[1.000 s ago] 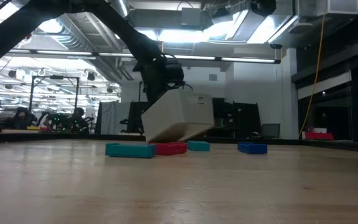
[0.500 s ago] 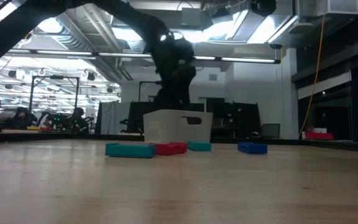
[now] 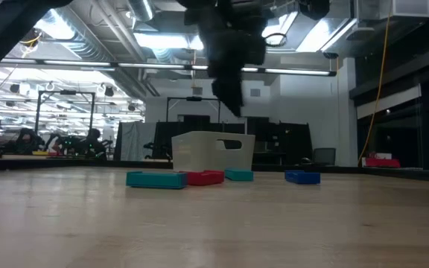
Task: Pick & Place Office items
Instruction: Put the red digital clock into the gray bin
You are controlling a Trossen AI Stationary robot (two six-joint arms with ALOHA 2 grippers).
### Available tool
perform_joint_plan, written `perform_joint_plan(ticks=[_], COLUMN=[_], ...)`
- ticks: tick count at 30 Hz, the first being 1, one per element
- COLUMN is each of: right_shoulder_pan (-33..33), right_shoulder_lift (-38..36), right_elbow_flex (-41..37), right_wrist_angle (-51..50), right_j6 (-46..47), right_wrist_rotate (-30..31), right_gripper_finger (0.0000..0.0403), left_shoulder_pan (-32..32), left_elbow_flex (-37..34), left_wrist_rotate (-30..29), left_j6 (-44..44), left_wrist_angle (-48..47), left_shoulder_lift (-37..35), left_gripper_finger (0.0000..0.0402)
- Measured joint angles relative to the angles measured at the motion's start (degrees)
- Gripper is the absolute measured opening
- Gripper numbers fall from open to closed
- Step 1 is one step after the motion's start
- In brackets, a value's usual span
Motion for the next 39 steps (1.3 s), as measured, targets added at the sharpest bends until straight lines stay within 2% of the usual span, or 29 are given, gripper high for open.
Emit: perform_joint_plan(ticks=[5,10,16,18,22,24,27,32,35,37,39], right_shoulder_pan=[1.4,7.9,22.6,28.6,39.7,43.0,45.0,47.3,46.5,46.3,46.8], right_shoulder_lift=[-1.5,-6.4,-15.3,-17.4,-18.5,-18.4,-18.9,-18.8,-18.0,-17.3,-16.7], right_elbow_flex=[0.0,0.0,0.0,0.1,0.0,0.0,0.0,0.0,0.0,0.0,0.0], right_wrist_angle=[0.0,-1.3,-13.2,-15.8,-19.6,-20.8,-21.2,-21.3,-18.8,-14.7,-7.9], right_j6=[-2.3,-7.7,-5.7,-3.9,-0.8,0.1,0.0,0.8,5.9,1.1,-9.9], right_wrist_rotate=[2.1,14.6,37.5,47.2,63.8,65.3,63.9,51.4,49.6,49.5,49.8], right_gripper_finger=[0.0315,0.0315,0.0315,0.0315,0.0315,0.0315,0.0315,0.0315,0.0315,0.0315,0.0315], left_shoulder_pan=[-3.4,-6.8,-10.8,-12.2,-16.0,-18.2,-21.0,-24.1,-24.4,-23.6,-22.2], left_elbow_flex=[-5.1,-12.1,-25.3,-30.3,-39.0,-42.4,-45.8,-46.5,-46.4,-46.3,-46.3], left_wrist_rotate=[-2.3,-7.9,-17.4,-21.1,-28.0,-30.9,-34.8,-37.6,-39.4,-39.9,-37.8], left_j6=[-19.7,-30.4,-38.7,-41.4,-48.5,-52.9,-59.9,-64.8,-64.0,-64.6,-69.5], left_wrist_angle=[16.6,32.0,53.1,56.0,56.1,55.7,56.0,56.7,56.3,53.9,46.4], left_shoulder_lift=[0.0,-3.3,-12.6,-14.9,-19.0,-19.8,-20.7,-20.7,-20.7,-20.7,-19.8], left_gripper_finger=[0.025,0.0233,0.0213,0.0212,0.0212,0.0212,0.0212,0.0212,0.0212,0.0212,0.0212])
